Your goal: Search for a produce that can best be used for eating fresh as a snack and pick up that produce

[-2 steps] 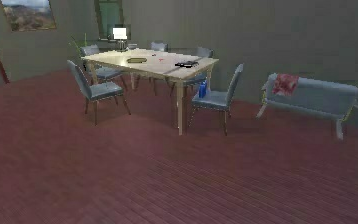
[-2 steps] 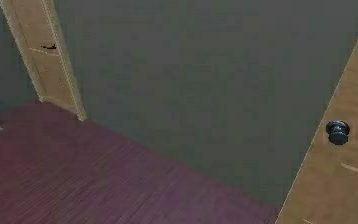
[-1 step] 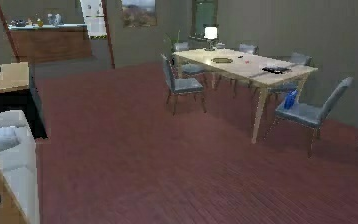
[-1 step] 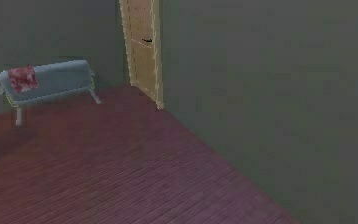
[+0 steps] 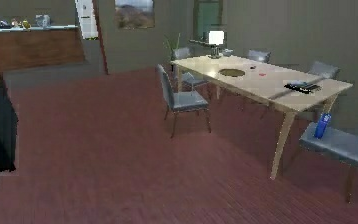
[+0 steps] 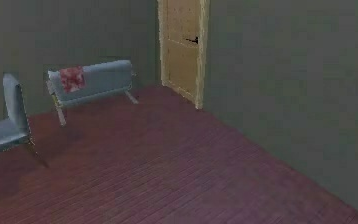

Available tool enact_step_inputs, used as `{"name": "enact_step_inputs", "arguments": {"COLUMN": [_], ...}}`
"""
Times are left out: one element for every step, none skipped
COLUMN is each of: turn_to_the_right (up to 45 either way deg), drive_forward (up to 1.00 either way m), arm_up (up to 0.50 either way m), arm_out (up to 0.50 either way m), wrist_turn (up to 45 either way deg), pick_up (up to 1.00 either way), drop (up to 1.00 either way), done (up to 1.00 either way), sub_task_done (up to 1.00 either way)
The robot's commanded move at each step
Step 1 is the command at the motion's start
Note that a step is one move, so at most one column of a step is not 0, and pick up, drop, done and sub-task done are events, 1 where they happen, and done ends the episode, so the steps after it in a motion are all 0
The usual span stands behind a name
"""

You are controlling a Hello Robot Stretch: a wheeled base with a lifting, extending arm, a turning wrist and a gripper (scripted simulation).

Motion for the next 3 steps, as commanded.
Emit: {"name": "enact_step_inputs", "arguments": {"turn_to_the_right": [-24.0, -3.0, -3.0], "drive_forward": [0.00, 0.00, 0.00], "arm_up": [0.00, 0.00, 0.00], "arm_out": [0.00, 0.00, 0.00], "wrist_turn": [0.0, 0.0, 0.0], "pick_up": [0.00, 0.00, 0.00], "drop": [0.00, 0.00, 0.00], "done": [0.00, 0.00, 0.00], "sub_task_done": [0.00, 0.00, 0.00]}}
